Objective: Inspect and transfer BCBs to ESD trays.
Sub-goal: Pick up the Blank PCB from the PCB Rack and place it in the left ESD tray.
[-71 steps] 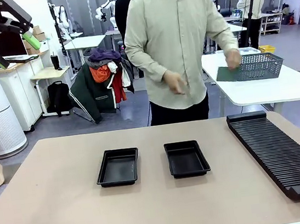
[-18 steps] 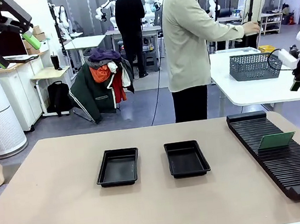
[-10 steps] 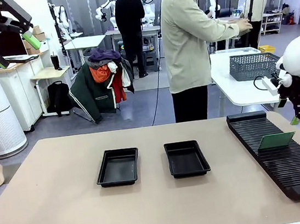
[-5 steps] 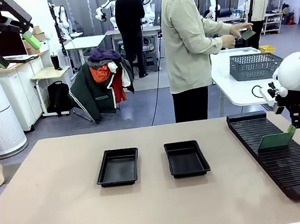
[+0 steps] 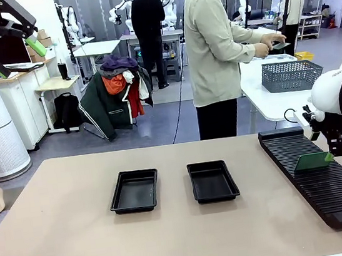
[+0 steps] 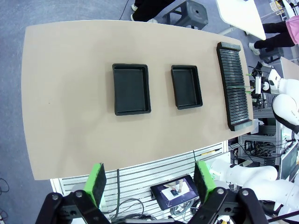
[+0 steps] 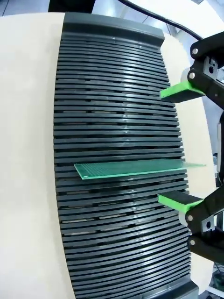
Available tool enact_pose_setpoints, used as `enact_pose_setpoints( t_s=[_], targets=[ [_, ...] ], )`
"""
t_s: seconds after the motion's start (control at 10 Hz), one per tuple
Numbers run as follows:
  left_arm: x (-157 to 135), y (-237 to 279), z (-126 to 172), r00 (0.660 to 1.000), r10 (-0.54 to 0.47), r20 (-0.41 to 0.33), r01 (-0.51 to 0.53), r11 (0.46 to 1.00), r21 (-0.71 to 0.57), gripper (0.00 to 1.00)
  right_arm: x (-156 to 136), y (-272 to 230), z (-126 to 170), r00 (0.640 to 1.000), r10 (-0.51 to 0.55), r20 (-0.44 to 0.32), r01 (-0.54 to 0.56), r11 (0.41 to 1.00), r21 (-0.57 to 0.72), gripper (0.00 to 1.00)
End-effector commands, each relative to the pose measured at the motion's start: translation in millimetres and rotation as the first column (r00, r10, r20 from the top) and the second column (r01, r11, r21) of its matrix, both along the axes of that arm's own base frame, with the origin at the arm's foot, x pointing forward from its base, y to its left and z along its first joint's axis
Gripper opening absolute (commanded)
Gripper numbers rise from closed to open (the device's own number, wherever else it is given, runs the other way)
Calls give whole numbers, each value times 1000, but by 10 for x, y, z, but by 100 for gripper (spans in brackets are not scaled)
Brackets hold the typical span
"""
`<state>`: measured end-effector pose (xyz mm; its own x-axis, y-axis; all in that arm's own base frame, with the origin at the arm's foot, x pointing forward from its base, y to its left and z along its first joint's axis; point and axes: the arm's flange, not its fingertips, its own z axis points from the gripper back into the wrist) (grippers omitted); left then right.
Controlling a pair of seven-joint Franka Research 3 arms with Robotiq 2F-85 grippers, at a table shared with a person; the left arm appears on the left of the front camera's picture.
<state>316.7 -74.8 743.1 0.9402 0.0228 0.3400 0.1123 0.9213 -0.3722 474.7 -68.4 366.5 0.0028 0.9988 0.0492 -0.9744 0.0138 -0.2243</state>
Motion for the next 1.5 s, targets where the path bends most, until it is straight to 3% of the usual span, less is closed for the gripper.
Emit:
enact_pose_setpoints(
  t_s=[0.0,1.1,1.4],
  targets=[
    [-8,11,-6,1000,2,-4,-2,1000,5,100,111,-33,-153,999,30,15,-31,999,29,100],
    [-8,11,-6,1000,2,-4,-2,1000,5,100,72,18,-183,1000,-4,-16,4,999,38,100],
    [-8,11,-6,1000,2,-4,-2,1000,5,100,36,18,-229,999,45,-25,-44,999,23,100]
  ],
)
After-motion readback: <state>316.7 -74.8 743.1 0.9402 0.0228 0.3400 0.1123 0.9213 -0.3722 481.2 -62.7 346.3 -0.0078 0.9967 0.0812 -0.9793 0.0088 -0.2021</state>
